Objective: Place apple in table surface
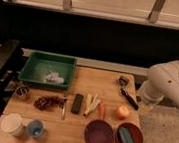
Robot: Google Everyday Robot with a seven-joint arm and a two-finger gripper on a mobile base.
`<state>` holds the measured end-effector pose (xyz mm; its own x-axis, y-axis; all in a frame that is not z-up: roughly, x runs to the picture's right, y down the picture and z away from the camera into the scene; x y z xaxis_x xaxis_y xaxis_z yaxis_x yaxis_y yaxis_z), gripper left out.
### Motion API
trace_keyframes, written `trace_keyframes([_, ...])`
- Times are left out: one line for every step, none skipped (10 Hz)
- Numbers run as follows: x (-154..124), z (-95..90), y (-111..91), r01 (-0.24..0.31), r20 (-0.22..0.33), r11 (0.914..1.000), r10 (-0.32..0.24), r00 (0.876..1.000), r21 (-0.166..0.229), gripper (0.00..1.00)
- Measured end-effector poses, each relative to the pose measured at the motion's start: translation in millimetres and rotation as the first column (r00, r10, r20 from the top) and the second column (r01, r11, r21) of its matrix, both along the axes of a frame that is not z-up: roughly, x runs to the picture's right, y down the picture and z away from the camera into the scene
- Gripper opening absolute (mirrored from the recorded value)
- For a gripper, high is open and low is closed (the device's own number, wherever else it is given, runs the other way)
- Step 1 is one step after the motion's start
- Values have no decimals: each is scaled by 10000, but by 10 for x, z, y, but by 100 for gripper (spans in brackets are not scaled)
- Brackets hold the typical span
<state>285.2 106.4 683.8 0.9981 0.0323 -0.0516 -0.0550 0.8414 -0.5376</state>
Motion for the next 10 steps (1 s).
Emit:
trace_keyframes([0,0,0,0,0,10000,0,10000,1,65])
trace_keyframes([0,0,0,0,-1,10000,0,10000,0,65])
trace_keyframes([0,0,0,0,1,10000,0,10000,0,65])
trace_keyframes([0,0,0,0,0,10000,0,10000,-1,65])
trace_keyframes([0,0,0,0,0,10000,0,10000,0,65])
trace_keyframes([0,0,0,0,0,10000,0,10000,0,65])
trace_keyframes([0,0,0,0,0,10000,0,10000,0,65])
trace_keyframes([0,-3,-3,8,-4,10000,-8,10000,8,65])
trace_keyframes([7,-1,-9,75,-39,10000,-74,10000,29,65])
trace_keyframes([-47,53,-16,367,-18,9993,-367,9993,11,65])
